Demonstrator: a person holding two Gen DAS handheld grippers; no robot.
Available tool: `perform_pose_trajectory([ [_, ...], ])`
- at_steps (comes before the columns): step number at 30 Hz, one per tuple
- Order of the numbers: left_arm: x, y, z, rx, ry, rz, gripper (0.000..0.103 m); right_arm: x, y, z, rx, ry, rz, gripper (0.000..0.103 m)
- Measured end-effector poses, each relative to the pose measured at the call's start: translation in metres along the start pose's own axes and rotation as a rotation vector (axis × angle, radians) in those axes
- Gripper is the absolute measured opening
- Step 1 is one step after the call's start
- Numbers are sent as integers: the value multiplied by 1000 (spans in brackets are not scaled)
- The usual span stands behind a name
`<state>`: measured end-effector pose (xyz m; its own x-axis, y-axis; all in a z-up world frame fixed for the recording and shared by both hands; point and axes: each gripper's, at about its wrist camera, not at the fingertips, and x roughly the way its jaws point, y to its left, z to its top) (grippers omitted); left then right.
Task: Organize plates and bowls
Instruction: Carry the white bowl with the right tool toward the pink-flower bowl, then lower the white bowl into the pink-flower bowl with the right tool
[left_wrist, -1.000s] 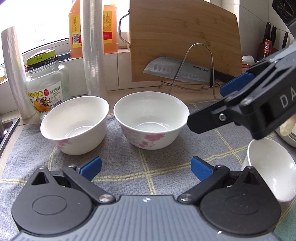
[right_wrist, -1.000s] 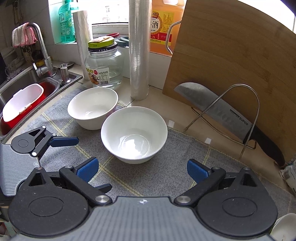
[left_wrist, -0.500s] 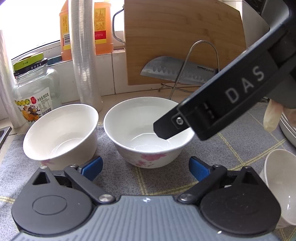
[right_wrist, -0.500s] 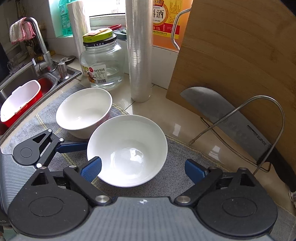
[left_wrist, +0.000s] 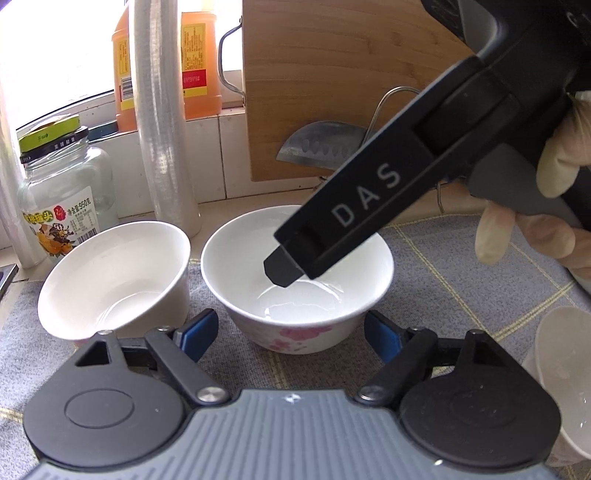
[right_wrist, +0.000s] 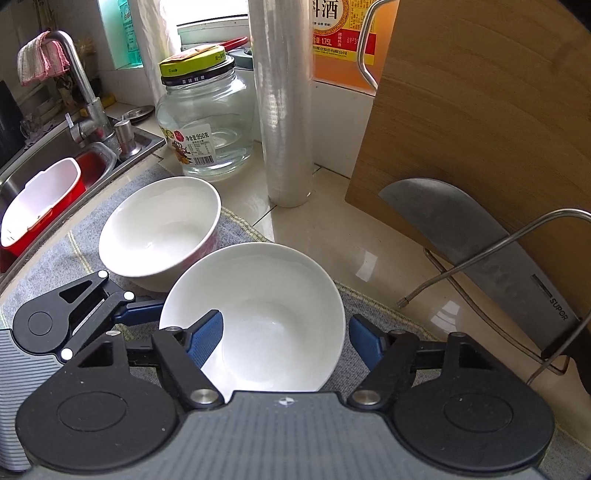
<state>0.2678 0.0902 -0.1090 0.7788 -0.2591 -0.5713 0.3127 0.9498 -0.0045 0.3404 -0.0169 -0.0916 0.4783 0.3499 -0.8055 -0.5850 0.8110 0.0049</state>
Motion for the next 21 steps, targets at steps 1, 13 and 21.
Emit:
perform_pose_trajectory([
  [1,0,0,0,2,-2,0,85,1,-1,1,3,-1,0,79],
  [13,-4,-1,1,18,-15,0,85,11,-5,10,13,-5,25,68],
  [21,-5,-3,2,35,-16,-4,82,10,-6,9,13,-6,24,64],
])
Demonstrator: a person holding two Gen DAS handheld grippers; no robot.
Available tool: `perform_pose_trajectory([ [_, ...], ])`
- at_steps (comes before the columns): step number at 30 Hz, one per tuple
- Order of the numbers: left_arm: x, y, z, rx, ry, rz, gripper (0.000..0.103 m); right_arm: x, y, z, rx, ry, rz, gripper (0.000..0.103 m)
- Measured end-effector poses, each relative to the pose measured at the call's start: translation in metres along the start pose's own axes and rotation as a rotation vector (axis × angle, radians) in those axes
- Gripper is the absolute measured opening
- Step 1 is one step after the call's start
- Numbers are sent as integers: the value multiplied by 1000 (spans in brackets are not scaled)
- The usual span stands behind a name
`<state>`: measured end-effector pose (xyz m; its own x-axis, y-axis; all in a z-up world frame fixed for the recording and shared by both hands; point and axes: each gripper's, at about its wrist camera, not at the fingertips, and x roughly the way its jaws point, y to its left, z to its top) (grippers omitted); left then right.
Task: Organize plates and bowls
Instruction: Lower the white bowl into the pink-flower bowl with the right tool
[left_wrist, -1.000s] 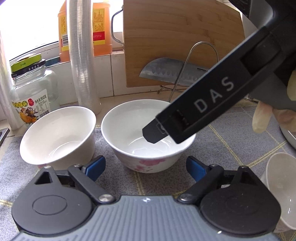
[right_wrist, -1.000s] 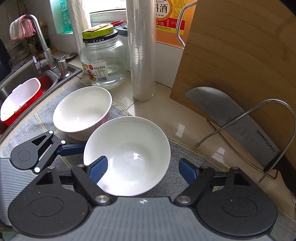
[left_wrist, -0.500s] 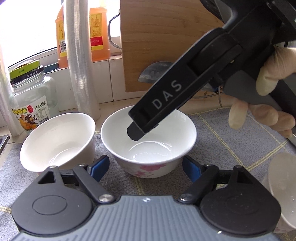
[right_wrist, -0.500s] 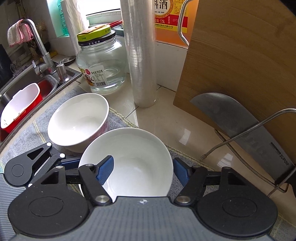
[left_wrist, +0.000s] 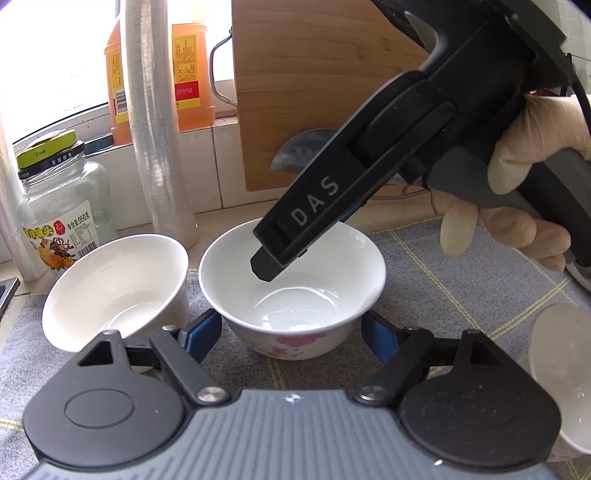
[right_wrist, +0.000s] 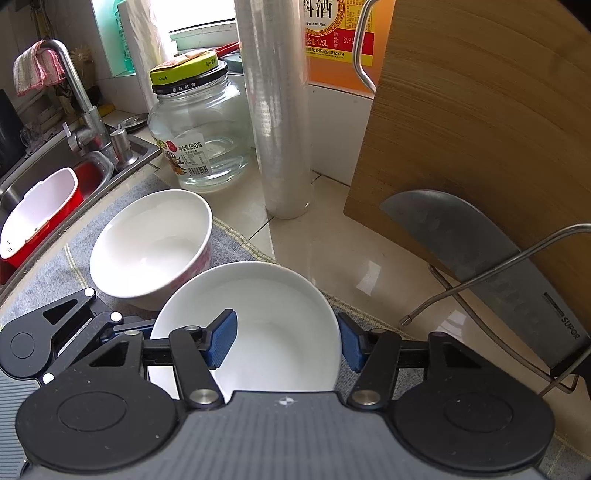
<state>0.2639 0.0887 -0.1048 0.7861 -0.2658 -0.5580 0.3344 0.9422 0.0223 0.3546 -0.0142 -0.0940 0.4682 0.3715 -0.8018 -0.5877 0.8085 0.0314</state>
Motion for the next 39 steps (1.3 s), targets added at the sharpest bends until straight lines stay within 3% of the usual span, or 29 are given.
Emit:
perform_pose_trajectory([
  [16,-24,-7,-1,52,43,-36,82,-18,14,-13,-6,16,7,64],
  [39,-102,-30,-21,110,88,-89,82,-100,74,-60,-13,-38,36,64],
])
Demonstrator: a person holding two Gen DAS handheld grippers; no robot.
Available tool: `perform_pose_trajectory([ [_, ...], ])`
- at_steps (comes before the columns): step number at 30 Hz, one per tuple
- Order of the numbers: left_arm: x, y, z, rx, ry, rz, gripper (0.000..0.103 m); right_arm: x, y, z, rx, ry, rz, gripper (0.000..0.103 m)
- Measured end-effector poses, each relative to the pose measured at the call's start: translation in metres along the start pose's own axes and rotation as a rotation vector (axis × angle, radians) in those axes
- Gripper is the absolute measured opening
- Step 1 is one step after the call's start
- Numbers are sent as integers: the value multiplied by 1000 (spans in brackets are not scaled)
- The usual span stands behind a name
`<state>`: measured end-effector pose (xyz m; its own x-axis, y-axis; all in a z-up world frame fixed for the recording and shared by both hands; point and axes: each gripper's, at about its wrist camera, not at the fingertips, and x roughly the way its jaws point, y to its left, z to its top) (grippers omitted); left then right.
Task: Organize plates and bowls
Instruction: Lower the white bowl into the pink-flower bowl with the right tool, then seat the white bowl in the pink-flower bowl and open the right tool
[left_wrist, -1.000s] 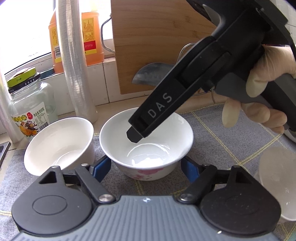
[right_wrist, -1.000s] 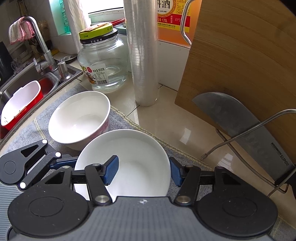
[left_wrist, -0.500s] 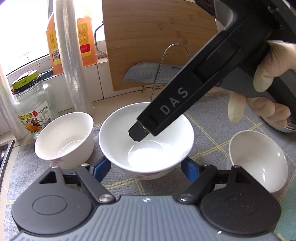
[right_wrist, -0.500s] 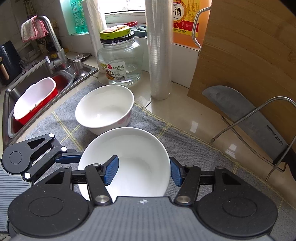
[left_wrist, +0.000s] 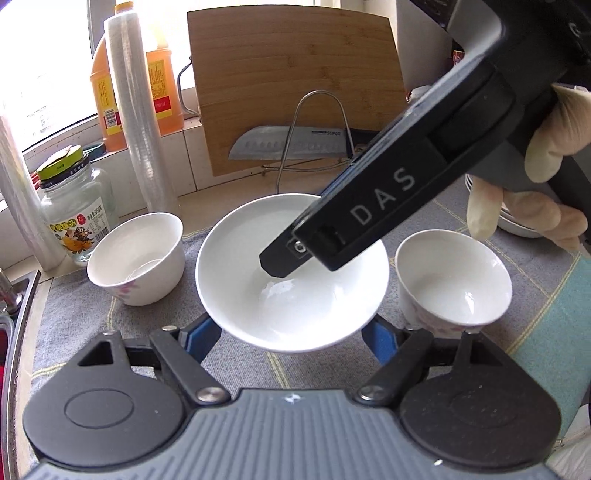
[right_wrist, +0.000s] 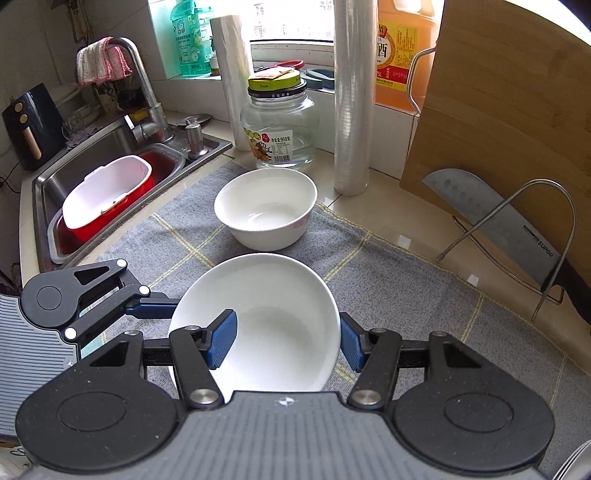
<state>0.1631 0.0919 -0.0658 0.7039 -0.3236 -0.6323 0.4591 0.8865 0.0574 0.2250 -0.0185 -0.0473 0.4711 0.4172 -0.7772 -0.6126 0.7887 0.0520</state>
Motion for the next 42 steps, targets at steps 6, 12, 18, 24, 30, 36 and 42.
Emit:
perform_pose_trajectory([
  [6,-20,-13,-1,40,-7,-24,82,-23,9,-17,9,-18,-15,64],
  [12,-28,-26,2,75,-12,-64,82,-42,10,-32,29,-30,-46,64],
  [18,-26,-40,9,116,-22,-114,82,-57,-1,-46,80,-43,-82,64],
  [24,-19,-57,17,156,-35,-161,82,-73,-14,-60,128,-59,-132,64],
  [30,-10,-73,24,188,-47,-201,82,-82,-30,-73,174,-58,-181,64],
  [36,2,-83,24,199,-32,-223,82,-82,-42,-82,199,-47,-201,64],
  [42,16,-89,23,207,-1,-229,82,-72,-51,-91,222,-18,-204,64],
])
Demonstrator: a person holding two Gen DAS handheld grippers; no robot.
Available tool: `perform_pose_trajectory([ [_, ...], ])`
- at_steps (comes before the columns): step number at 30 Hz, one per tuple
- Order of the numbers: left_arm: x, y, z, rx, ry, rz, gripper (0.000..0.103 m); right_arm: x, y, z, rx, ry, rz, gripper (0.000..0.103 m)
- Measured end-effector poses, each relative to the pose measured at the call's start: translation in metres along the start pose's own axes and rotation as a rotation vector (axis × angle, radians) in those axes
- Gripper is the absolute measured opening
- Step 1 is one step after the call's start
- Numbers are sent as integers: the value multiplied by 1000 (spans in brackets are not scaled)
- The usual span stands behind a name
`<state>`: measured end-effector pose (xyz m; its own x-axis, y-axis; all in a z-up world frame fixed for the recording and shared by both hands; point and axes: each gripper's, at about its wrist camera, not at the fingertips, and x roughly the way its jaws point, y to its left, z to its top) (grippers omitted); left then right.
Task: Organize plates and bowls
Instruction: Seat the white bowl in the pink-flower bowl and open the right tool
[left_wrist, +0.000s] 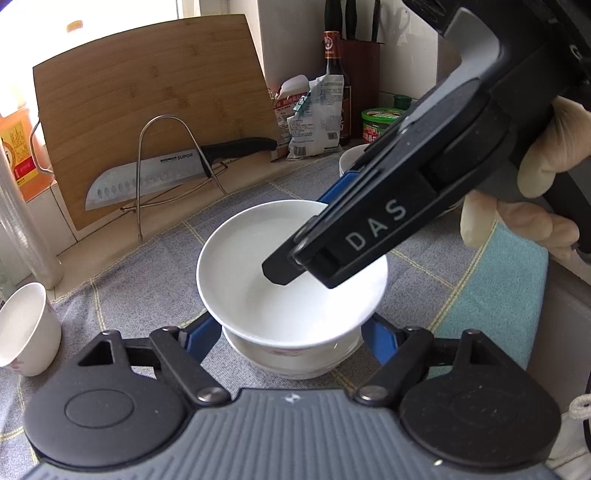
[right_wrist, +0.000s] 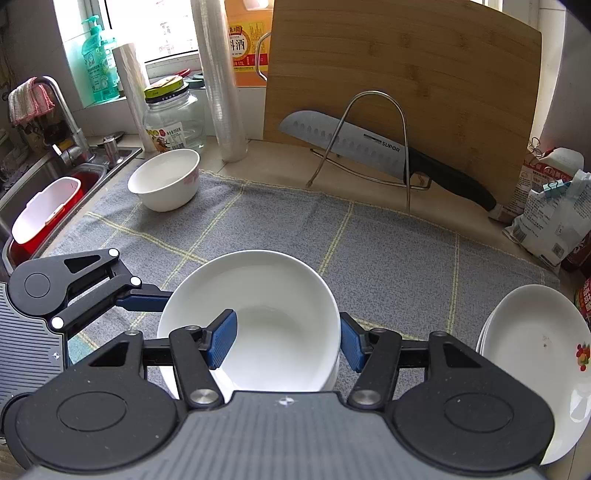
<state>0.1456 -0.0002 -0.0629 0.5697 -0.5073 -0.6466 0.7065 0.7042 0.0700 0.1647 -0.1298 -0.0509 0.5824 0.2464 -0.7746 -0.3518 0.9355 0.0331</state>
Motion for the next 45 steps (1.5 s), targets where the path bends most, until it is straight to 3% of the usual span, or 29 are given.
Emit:
perform_pose_trajectory([
  [24,8,4,-1,-23,35,-23,86,15,-12,-6,39,35,25,64],
  [32,8,2,0,14,23,-3,95,15,-11,-6,35,33,26,65],
  [36,4,4,-1,9,18,-12,95,13,-10,-5,31,25,16,84],
  [40,-5,9,-5,-7,-1,-11,98,8,-10,-3,43,5,14,97],
  [45,-24,21,-10,-37,-53,7,100,2,-4,-1,64,-41,-22,100],
])
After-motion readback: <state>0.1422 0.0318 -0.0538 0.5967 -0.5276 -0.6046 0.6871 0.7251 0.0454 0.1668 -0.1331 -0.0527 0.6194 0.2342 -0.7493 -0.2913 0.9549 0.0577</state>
